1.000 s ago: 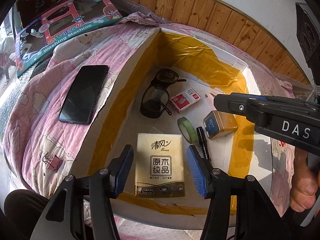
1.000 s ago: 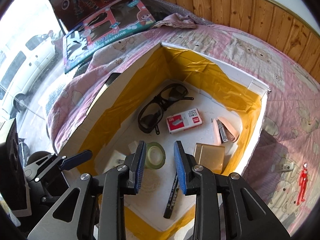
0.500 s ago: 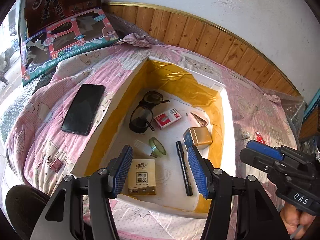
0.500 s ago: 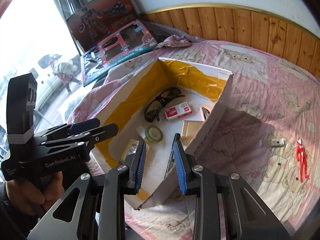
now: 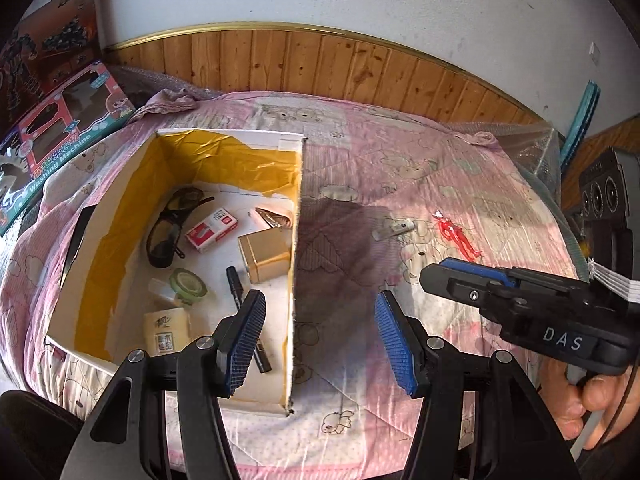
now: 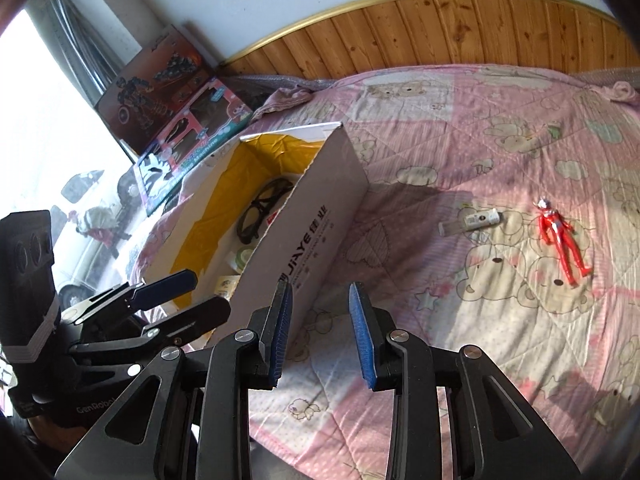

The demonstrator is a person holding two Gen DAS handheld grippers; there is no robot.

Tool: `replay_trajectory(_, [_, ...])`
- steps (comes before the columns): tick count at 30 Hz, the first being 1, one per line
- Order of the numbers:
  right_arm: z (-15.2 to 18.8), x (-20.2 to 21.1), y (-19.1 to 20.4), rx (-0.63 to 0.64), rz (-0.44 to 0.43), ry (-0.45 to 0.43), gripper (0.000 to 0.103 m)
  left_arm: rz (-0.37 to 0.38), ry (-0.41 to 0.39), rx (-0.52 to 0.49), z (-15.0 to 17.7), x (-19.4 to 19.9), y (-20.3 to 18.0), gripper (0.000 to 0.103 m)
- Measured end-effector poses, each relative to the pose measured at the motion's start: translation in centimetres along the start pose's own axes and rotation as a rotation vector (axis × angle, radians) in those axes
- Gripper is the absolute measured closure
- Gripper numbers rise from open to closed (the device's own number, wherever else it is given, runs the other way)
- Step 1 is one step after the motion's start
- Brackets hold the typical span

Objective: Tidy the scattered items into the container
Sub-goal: 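Move both tools back toward the white bottle and red action figure, then grasp the white lotion bottle with the left tool while the right tool grasps the red figure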

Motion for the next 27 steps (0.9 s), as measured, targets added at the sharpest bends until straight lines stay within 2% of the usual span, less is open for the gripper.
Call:
replay_trajectory(5, [-0.4,2.7,-4.3,-0.013,0.081,-0.005,0.070,0.038,0.003,-0.060,-0.1,-0.9,-4.1,0.044])
replay_trajectory(13, [-0.8,5.1,-13.7,-0.084,0.214,-0.003,0.070,0.062,0.027,-0.145,-1.5,-3.9,-9.2,0.044])
replay_trajectory(19, [-0.9,3.3,-19.2,-0.166,0.269,0.042,0.068,0.065,0.057,-0.225,-2.9,-7.8,-12.7,0.044])
replay_trajectory(27, [-3.0,-0.5,-22.0,-0.085,0.321,0.098,0.064,0.072,0.129,-0.266,-4.7,-15.8,-15.7,0.044])
Point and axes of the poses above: each gripper's, at about its wrist camera, not at the fingertips, and x roughly against the way its jaws point, y to its left, z to its underside, the point moved 5 cm from there along -x, roughly the way its jaws point, and after that the axes turned 9 degrees about -z, right-handed, at the moved point
